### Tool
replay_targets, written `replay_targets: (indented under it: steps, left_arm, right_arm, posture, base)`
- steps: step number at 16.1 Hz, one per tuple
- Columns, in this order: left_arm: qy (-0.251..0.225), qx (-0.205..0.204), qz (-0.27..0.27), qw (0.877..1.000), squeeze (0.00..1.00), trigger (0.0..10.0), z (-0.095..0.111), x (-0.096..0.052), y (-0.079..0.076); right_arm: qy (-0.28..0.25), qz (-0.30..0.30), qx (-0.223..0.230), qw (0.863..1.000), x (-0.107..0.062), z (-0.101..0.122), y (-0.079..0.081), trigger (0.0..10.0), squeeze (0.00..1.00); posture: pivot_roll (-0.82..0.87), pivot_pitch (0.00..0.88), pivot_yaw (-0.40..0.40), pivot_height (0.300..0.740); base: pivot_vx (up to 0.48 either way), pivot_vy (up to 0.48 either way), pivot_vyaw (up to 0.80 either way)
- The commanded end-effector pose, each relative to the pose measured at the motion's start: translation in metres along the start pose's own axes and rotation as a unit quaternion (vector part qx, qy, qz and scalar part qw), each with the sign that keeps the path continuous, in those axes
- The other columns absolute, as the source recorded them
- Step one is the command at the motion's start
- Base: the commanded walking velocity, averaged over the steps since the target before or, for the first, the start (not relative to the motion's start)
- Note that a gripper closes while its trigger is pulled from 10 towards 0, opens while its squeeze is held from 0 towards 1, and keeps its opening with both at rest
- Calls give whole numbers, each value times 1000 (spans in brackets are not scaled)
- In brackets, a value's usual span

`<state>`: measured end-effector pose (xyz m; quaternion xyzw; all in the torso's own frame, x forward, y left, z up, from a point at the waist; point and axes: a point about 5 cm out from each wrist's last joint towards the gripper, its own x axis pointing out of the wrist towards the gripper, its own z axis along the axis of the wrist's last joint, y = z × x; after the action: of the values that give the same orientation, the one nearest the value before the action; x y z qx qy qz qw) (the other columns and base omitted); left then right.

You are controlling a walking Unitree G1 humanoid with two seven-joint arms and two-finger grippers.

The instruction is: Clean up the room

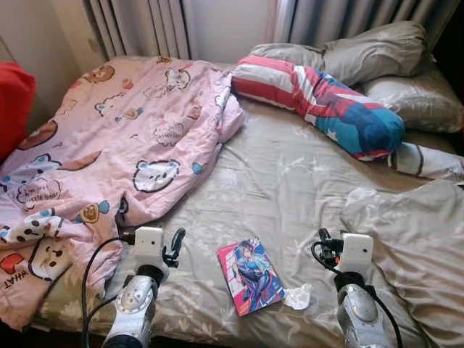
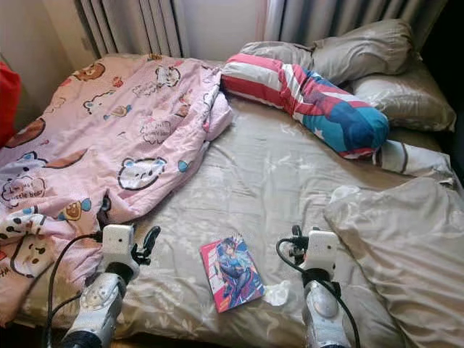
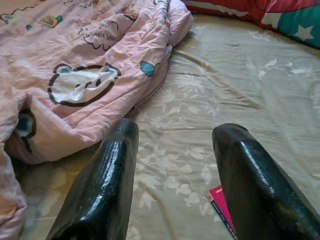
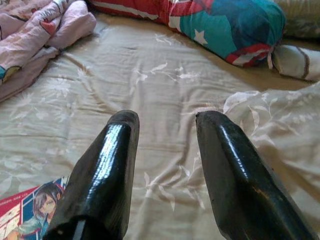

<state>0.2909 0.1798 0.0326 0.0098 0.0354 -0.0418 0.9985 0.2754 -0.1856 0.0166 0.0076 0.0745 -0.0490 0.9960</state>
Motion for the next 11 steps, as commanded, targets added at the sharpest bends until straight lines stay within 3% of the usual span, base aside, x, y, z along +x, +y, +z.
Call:
replay_targets:
  steps: [1,3,11]
  left_arm:
    - [8,-4,2,1000,0,10000,-3,-1,-1]
    - [9,-5,0,1000,0,10000,-3,-2,-1]
    - [25,-6,0,1000,0,10000,-9,-6,-2]
  right_arm:
    - [25,-2,3,1000,-7,-12,0,10000,0]
    - [28,1,2,1000,-8,-13,4,10000,0]
    - [36,3,2,999,-6,-13,3,10000,0]
  posture:
    - [-18,146,-23,670]
    - [-18,156,-24,650]
    - [-6,174,-22,650]
  base:
    - [0,0,0]
    - [0,0,0]
    - [0,0,0]
